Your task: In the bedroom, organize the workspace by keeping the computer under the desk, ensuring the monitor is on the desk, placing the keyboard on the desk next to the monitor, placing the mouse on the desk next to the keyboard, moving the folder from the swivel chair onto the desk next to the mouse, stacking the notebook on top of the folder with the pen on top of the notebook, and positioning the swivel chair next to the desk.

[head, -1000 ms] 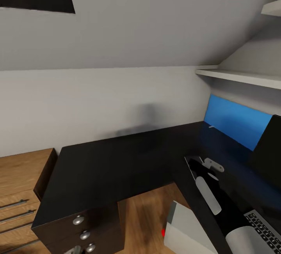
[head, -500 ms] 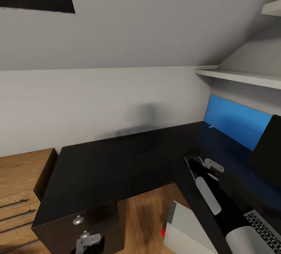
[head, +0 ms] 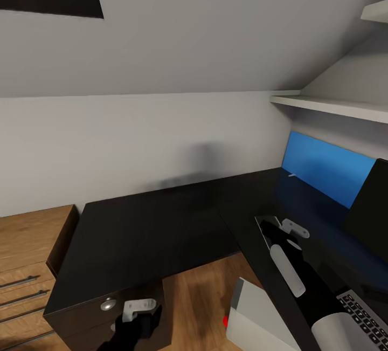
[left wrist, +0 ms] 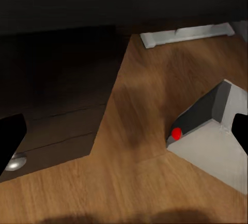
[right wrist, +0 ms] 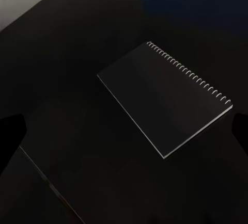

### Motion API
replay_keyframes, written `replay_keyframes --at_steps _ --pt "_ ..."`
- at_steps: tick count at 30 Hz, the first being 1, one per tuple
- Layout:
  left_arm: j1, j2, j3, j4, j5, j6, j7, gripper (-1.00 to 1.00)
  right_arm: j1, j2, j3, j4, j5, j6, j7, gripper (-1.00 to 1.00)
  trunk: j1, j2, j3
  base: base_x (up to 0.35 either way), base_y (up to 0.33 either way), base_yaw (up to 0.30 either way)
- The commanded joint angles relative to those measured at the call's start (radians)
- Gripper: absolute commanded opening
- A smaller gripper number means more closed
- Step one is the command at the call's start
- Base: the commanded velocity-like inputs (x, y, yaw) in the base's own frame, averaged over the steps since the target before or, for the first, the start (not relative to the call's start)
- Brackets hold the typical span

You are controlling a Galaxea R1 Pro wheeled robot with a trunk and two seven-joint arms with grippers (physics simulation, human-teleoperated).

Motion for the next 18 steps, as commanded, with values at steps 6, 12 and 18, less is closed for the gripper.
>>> replay_keyframes --at_steps 6,12,18 --pt "0.000 -0.001 -0.048 -0.128 0.011 0.084 0.002 1.00 -0.001 -0.001 0.003 0.001 -0.003 0.003 -0.005 1.00 0.000 -0.001 -0.001 0.000 0.000 0.000" --pt "0.000 -0.035 -0.062 -0.234 0.011 0.129 0.006 1.00 -0.001 -0.003 0.002 0.035 -0.001 0.002 -0.003 1.00 0.000 -0.001 -0.001 0.000 0.000 0.000" --pt "-0.001 -0.071 -0.061 -0.261 0.011 0.215 0.055 1.00 -0.001 -0.003 0.004 0.058 0.003 0.000 -0.001 1.00 0.000 -0.001 -0.001 0.000 0.000 0.000"
